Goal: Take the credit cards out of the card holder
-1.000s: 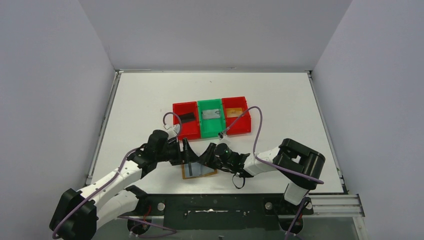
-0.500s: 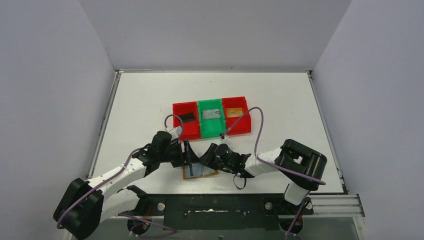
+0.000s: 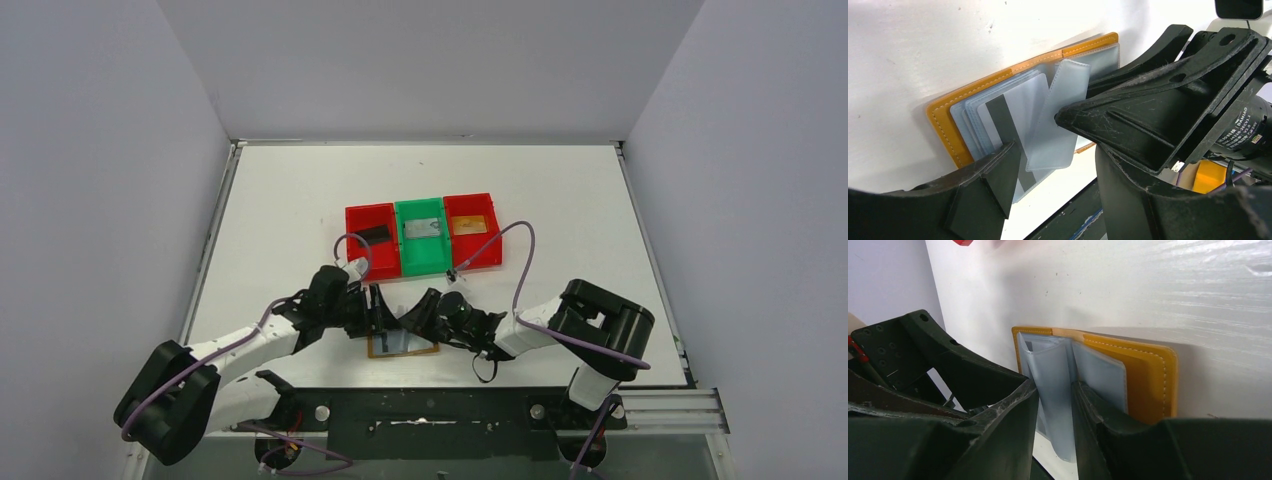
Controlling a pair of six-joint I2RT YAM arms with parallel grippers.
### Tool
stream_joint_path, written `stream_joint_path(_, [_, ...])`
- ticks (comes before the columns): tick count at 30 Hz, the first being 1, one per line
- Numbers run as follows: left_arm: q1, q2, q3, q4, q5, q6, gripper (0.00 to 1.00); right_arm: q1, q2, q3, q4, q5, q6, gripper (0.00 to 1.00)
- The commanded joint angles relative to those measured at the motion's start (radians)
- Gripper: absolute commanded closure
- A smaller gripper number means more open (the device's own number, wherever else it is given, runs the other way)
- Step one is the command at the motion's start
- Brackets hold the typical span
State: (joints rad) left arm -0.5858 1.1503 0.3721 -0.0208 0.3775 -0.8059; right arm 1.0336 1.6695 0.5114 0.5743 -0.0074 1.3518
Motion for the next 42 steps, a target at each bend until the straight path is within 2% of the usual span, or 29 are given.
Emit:
stream_joint_path(1, [-0.007,0.013,-0.02,0.07,0.026,0.027,0.44,-0.006,-0.026,-0.01,0.103,0.011,0.017,0.66])
stream_joint_path(10, [-0.007,0.006,-0.018,0.07,0.042,0.04,0.47,-0.004,-0.095,0.005,0.011,0.045,0.002,0.61])
stream_joint_path(17, [-0.007,0.012,-0.012,0.119,0.078,0.037,0.5,-0.005,-0.091,0.043,-0.066,0.043,-0.013,0.7])
stream_joint_path(21, [-0.009,0.003,0.007,0.133,0.087,0.037,0.53,0.007,-0.132,0.055,-0.101,0.086,-0.042,0.68])
stream_joint_path(25, [-0.01,0.005,0.026,0.153,0.12,0.039,0.54,0.019,-0.204,0.082,-0.217,0.167,-0.076,0.66])
stream_joint_path(29, [-0.025,0.041,0.05,0.185,0.139,0.03,0.54,0.045,-0.294,0.109,-0.393,0.312,-0.062,0.66])
stream_joint_path(35, [-0.075,0.117,0.102,0.221,0.113,0.026,0.54,0.06,-0.438,0.111,-0.711,0.527,0.098,0.68])
stream_joint_path(40, [-0.134,0.2,0.165,0.219,0.096,0.039,0.52,0.08,-0.569,0.048,-0.739,0.614,0.098,0.65])
stream_joint_path(42, [-0.167,0.245,0.198,0.195,0.038,0.054,0.49,0.086,-0.625,0.01,-0.717,0.63,0.091,0.64])
